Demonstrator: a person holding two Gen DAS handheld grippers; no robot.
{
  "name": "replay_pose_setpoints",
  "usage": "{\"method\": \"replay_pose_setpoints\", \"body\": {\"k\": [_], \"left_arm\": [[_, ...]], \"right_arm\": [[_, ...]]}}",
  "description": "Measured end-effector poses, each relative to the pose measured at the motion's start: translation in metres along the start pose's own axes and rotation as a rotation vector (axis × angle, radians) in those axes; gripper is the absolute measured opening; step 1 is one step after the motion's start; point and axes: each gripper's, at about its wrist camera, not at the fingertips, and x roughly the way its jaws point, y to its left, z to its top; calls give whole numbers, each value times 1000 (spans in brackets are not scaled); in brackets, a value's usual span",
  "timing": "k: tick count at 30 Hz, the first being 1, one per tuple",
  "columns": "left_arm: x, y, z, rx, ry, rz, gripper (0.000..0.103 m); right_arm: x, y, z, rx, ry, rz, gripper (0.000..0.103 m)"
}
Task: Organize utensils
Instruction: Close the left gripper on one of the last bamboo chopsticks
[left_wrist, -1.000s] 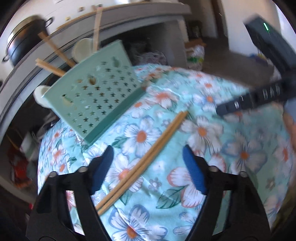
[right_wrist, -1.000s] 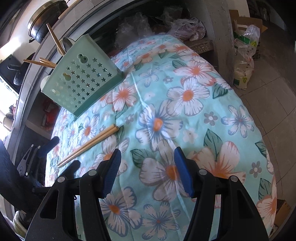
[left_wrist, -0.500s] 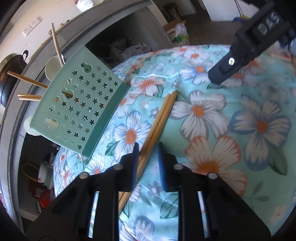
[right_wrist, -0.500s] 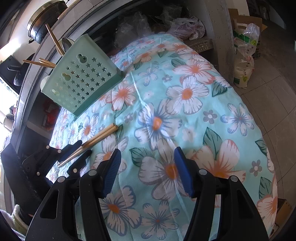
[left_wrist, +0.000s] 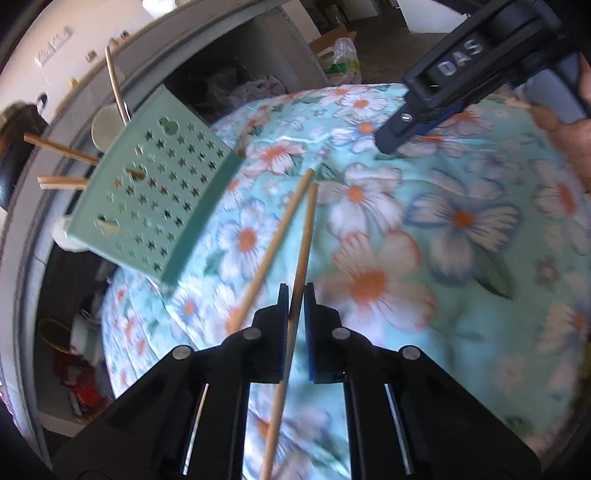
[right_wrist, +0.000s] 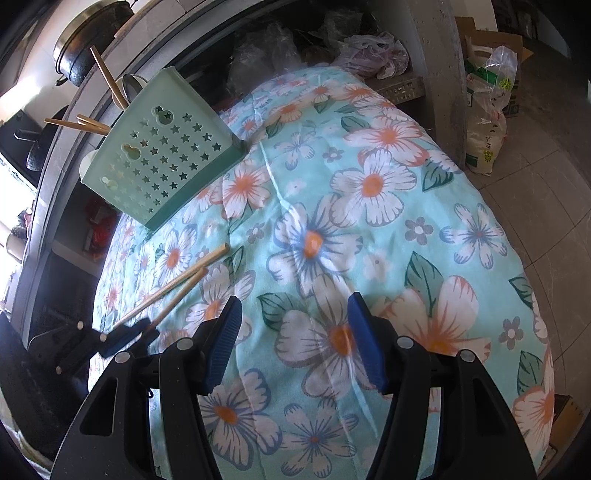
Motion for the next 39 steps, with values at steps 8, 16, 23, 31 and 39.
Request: {"method": "replay_pose_setpoints", "body": {"k": [8, 16, 23, 31, 39], "left_arm": [[-10, 6, -14, -122, 62, -143, 15], [-3, 25, -2, -281, 21, -257, 27], [24, 37, 10, -384, 30, -307, 25], [40, 36, 19, -391, 33, -296, 16], [45, 34, 23, -389, 28, -276, 8]], "right_arm": [[0, 1, -1, -6, 2, 0, 58], [0, 2, -1, -1, 7, 1, 58], [1, 2, -2, 0, 10, 2, 58], [3, 2, -2, 2, 15, 3, 58], [3, 2, -2, 0, 16, 2, 58]]}}
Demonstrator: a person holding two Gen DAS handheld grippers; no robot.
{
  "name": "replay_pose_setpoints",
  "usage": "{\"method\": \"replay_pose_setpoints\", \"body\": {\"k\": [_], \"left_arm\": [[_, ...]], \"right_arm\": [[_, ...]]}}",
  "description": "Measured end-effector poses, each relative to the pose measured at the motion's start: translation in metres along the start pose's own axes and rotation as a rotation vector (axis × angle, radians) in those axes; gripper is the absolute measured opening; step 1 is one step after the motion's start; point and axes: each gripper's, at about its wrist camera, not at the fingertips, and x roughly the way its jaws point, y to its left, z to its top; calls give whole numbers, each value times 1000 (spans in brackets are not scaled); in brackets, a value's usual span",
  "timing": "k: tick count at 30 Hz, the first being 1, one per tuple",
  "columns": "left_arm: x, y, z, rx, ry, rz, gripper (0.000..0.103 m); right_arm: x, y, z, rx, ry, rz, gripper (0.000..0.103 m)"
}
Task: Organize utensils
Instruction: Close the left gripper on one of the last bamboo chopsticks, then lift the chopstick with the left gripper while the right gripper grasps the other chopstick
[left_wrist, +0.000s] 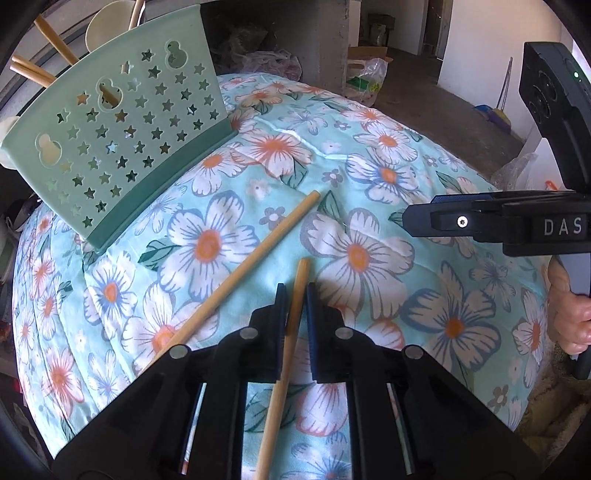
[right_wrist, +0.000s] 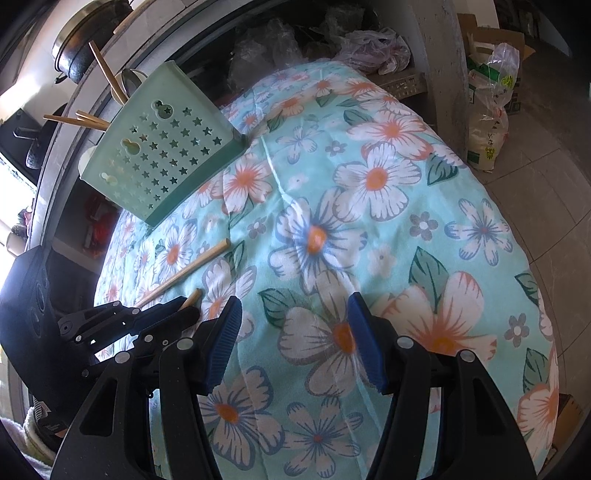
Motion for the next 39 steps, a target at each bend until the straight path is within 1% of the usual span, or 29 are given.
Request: {"method": "replay_pose_setpoints", "body": {"k": [2, 12, 27, 30, 35, 37, 39], "left_arm": [[0, 2, 1, -15, -1, -3, 6], [-13, 14, -9, -113, -21, -18, 5], [-15, 12, -21, -125, -18, -19, 5], [-15, 12, -23, -120, -21, -14, 5], [-18, 11, -27, -117, -22, -10, 5], [-18, 10, -28, -115, -23, -5, 5], [-19, 9, -30, -112, -24, 4, 5]], "right_arm": [[1, 0, 0, 0, 0, -1, 58], [1, 0, 0, 0, 2, -2, 58], [-1, 5, -2, 9, 0, 8, 58], [-3, 3, 1, 41, -1, 65, 58], [5, -2, 11, 146, 38, 246, 58], [8, 1, 17, 160, 46, 286, 56], [15, 4, 22, 199, 71, 357, 54]]}}
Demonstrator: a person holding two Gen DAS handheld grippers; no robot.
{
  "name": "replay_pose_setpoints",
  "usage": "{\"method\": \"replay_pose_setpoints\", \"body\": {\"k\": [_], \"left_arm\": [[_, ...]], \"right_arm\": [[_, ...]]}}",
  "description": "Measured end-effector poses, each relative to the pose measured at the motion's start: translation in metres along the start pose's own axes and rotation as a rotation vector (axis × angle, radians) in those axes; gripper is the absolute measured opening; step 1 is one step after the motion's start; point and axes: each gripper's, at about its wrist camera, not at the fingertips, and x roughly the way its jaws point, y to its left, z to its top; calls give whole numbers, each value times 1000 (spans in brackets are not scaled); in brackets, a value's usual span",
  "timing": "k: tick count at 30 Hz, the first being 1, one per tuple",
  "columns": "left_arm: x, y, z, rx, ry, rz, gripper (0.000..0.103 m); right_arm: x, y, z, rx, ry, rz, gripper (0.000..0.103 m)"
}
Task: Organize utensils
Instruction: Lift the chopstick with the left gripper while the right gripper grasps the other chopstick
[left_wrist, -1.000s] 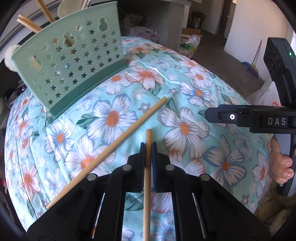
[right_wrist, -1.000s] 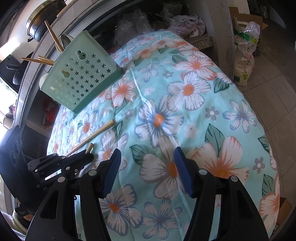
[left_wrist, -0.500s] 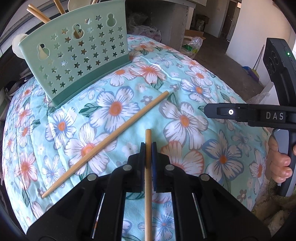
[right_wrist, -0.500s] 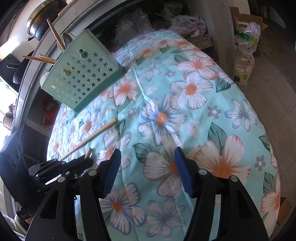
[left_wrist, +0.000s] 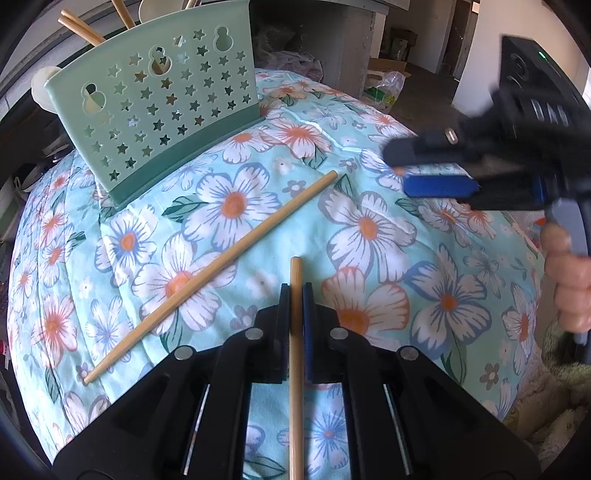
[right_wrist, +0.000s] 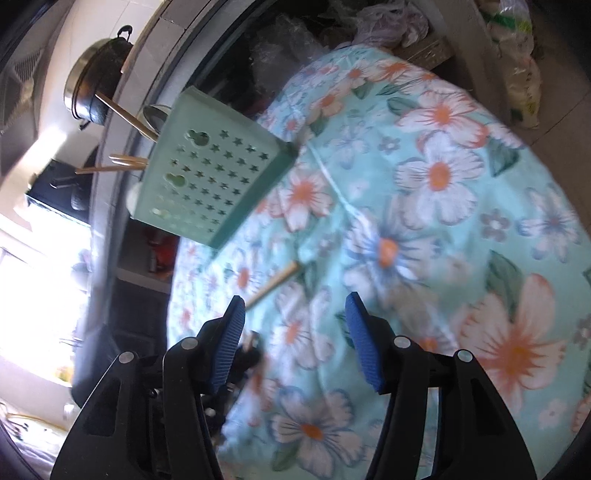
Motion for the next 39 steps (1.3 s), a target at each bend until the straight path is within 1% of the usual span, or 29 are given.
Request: {"method": "replay_pose_setpoints", "body": {"k": [4, 7, 11, 14, 15, 16, 18, 21, 24, 30, 34, 39], "left_arm": [[-2, -3, -4, 8, -3, 28, 5], [-1, -6, -4, 22, -1, 52, 5], [0, -15, -5, 63, 1, 100, 5], [2, -21, -5, 86, 2, 132, 5], [2, -23, -5, 93, 1, 142, 5], [3, -24, -5, 98, 0, 148, 5], [4, -26, -5, 107, 0, 157, 5], [5, -28, -5, 116, 4, 164, 5], [10, -31, -2, 135, 7, 177, 5], [13, -35, -2, 155, 6, 195, 5], [13, -35, -3, 164, 7, 199, 5], [14, -36, -3, 173, 6, 206, 5]], "right_arm": [[20, -6, 4, 106, 60, 60, 49], [32, -12, 6, 165, 81, 51, 44], [45, -19, 11, 227, 71, 51, 37], [53, -18, 14, 242, 53, 31, 24], [54, -19, 14, 249, 48, 26, 15], [56, -21, 15, 258, 45, 33, 14], [53, -24, 16, 278, 23, 47, 13], [38, -29, 20, 286, -36, 37, 12], [26, -37, 25, 310, -67, 34, 12], [28, -44, 22, 321, -61, 30, 13], [34, -41, 19, 313, -53, 32, 19], [35, -42, 19, 321, -52, 28, 19]]}}
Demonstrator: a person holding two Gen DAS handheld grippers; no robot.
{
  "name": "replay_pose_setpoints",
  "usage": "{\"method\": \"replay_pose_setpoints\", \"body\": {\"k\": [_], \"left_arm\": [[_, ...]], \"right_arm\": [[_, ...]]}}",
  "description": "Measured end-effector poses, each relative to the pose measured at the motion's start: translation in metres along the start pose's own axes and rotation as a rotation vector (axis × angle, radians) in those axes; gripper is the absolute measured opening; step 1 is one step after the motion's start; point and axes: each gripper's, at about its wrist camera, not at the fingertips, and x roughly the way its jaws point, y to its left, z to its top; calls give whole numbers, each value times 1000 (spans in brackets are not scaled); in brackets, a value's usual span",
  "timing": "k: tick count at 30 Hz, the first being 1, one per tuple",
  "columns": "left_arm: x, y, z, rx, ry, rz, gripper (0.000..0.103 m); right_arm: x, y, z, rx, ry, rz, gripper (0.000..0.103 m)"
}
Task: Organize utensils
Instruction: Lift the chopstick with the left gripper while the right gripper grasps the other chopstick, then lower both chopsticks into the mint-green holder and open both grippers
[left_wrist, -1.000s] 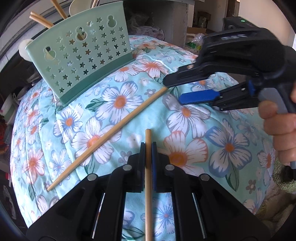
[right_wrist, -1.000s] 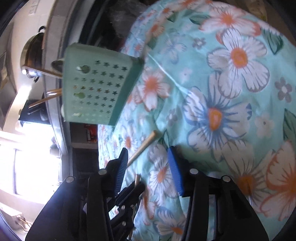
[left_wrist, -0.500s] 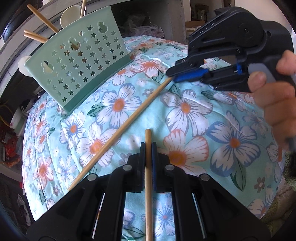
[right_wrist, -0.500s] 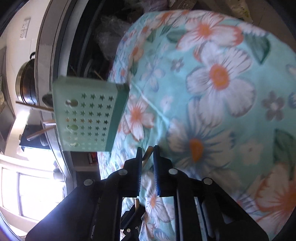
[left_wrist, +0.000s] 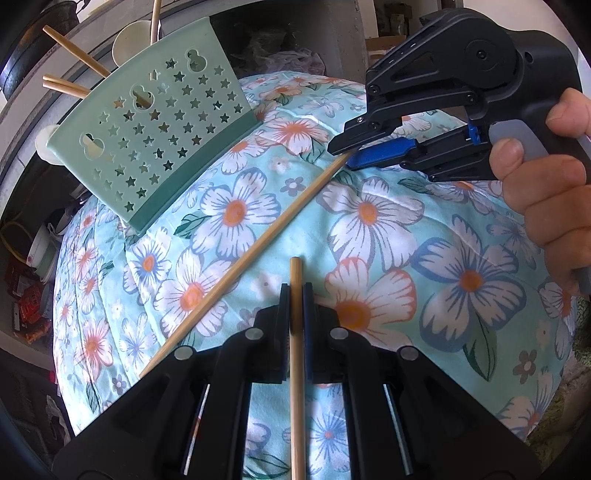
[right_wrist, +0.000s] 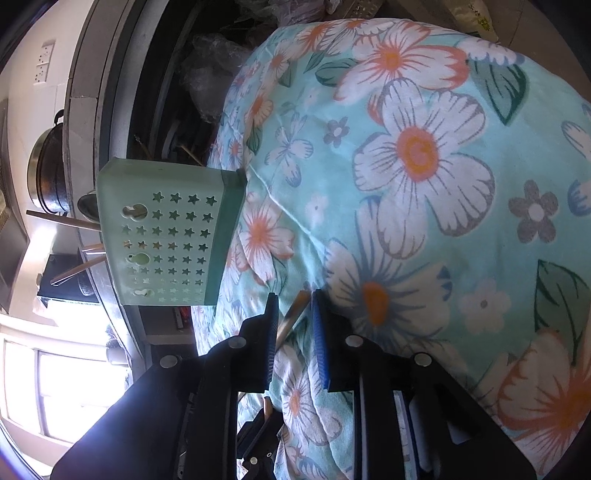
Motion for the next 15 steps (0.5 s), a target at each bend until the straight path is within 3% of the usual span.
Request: {"method": "replay_pose_setpoints", "body": {"k": [9, 15], "left_arm": [[2, -1, 0, 6, -4, -2, 5], [-13, 21, 3, -49, -51, -81, 5]], "right_arm": [[1, -2, 2, 20, -19, 10, 13], [-30, 8, 10, -24, -108, 57, 10]]}}
